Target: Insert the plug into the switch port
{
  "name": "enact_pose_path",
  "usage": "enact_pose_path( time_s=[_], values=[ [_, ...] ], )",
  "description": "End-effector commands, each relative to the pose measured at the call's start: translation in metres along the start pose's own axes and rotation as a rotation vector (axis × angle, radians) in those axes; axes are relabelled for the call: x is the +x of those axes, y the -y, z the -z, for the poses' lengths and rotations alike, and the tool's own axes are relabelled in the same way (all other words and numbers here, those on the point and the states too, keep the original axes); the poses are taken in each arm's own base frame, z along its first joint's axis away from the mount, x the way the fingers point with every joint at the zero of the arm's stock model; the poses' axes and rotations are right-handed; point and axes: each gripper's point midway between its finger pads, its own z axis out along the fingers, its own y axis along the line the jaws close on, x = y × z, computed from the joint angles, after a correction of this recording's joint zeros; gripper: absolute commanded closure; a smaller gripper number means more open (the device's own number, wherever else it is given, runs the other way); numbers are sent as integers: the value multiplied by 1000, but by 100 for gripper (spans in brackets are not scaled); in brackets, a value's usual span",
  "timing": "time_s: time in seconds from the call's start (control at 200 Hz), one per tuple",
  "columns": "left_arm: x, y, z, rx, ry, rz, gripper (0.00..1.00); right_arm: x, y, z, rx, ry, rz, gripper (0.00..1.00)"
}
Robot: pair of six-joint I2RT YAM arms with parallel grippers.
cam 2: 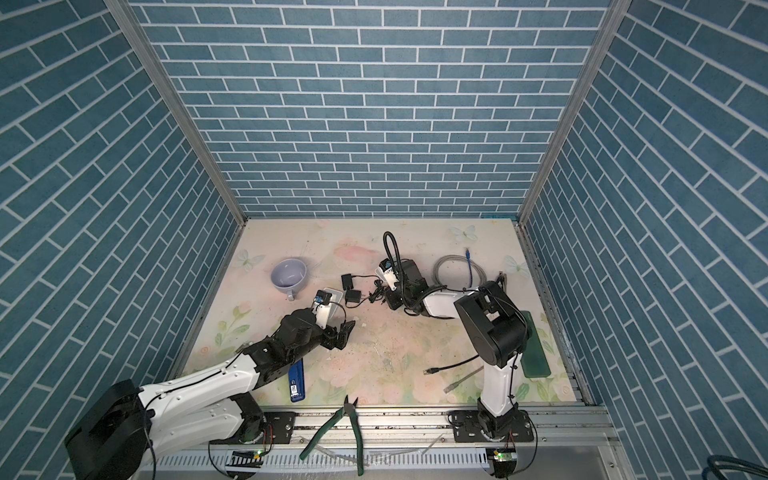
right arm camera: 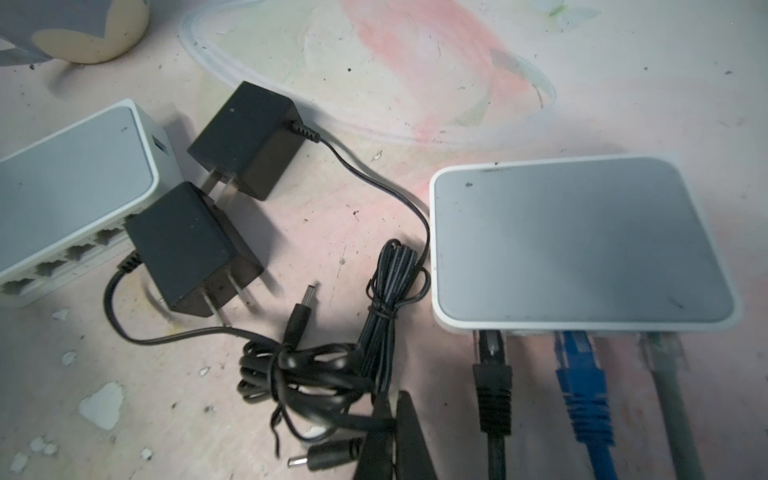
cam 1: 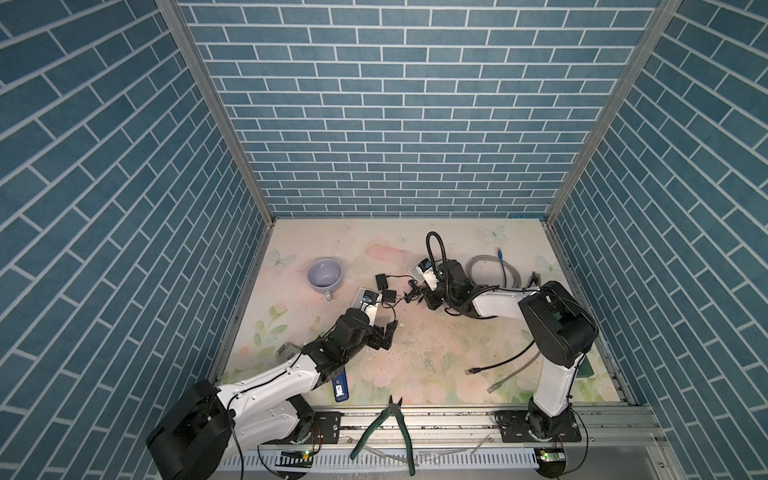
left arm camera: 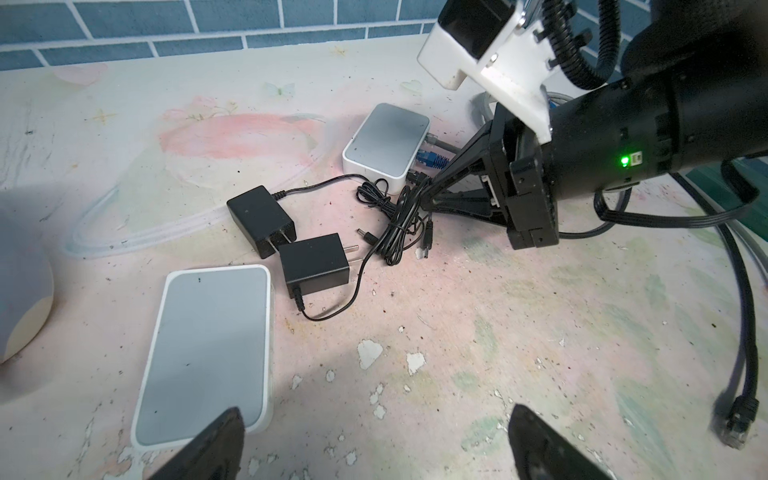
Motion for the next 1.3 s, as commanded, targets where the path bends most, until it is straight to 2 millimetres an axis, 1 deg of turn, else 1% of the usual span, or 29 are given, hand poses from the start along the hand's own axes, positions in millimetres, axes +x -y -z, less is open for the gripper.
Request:
enact_pose_path(
  time_s=[0.0,0.105,0.27,0.365,0.505,0.695,1.025,1.095,1.19,1.295],
  values=[
    [-5,-5,0,-34,-19,-52,0,-6,-5,21,-15,32,48,100],
    [-10,-7,1,-54,-19,-105,0,-5,-16,35,-67,25,94,100],
    [-26,-2,2,-42,35,-176,0,3,-32,52,-150,-42,121,100],
    [-35,6,1,-7,65,-215,0,6,-43,59,-205,-40,119,100],
    [-36,22,-7,55,45,-294,0,7,-60,67,-290,-24,123,100],
    [-33,40,-26,127,15,-356,4,10,-68,70,-316,-34,120,100],
    [-45,59,-53,186,34,-408,13,12,-76,73,-324,-42,128,100],
    [-45,60,-59,184,23,-417,17,12,-77,73,-323,-42,132,100],
    [-44,56,-67,156,3,-424,23,13,-79,74,-321,-46,135,100],
    [-42,54,-72,142,-3,-424,29,15,-80,75,-321,-54,137,100]
  ],
)
